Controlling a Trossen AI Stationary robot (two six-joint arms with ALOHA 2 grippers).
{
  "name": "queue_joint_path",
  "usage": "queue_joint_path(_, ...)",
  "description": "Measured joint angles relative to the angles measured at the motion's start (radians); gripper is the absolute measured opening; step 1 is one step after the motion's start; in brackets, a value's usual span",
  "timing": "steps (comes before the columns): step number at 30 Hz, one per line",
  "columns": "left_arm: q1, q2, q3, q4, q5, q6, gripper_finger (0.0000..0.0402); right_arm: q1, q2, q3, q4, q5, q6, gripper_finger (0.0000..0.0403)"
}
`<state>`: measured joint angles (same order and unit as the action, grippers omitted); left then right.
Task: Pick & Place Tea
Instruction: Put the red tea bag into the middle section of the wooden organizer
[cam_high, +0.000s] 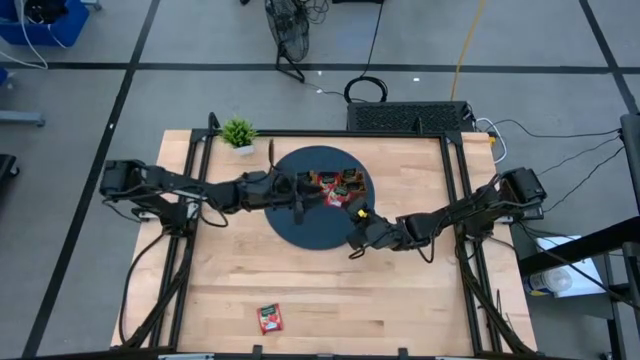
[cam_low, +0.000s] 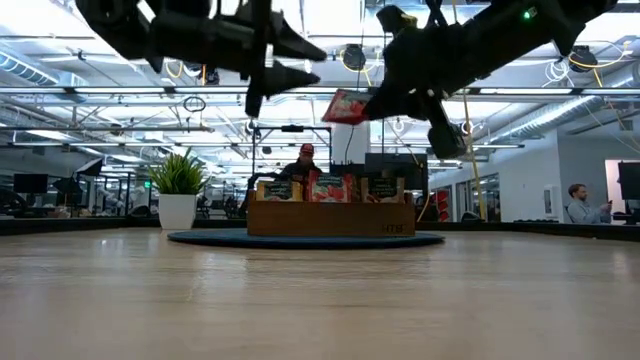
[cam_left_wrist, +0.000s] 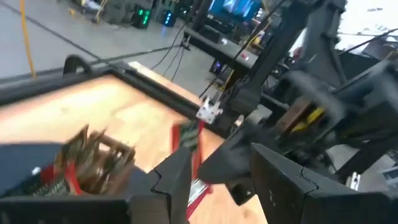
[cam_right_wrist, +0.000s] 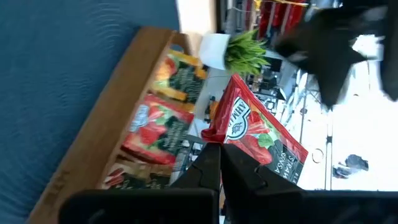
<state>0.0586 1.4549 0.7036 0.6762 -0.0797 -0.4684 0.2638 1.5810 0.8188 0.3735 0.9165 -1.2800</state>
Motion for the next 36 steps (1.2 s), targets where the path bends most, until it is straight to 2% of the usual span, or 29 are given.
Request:
queue_joint_path(7,0.0,0.067,0.0,0.04,-0.009,-0.084,0.0163,0.008,-0.001,0.0,0.085,-0.004,-0.045,0.0)
queue_joint_path(13,0.002,0.066,0.0,0.051,-0.057,-0.087,0.0163,0.024,0.0,0.0,0.093,-0.056,-0.04,0.0)
queue_joint_path(19,0.011,0.066,0.002,0.083,-0.059,-0.095,0.0163,0.026,0.0,0.0,0.109,-0.056,-0.041,0.0)
queue_joint_path(31,0.017,0.066,0.003,0.084,0.041,-0.173,0.0163,0.026,0.0,0.0,0.109,-0.055,-0.041,0.0)
queue_joint_path(36,0.003,0.066,0.003,0.084,0.021,-0.173,0.0163,0.038,0.0,0.001,0.116,-0.054,-0.041,0.0)
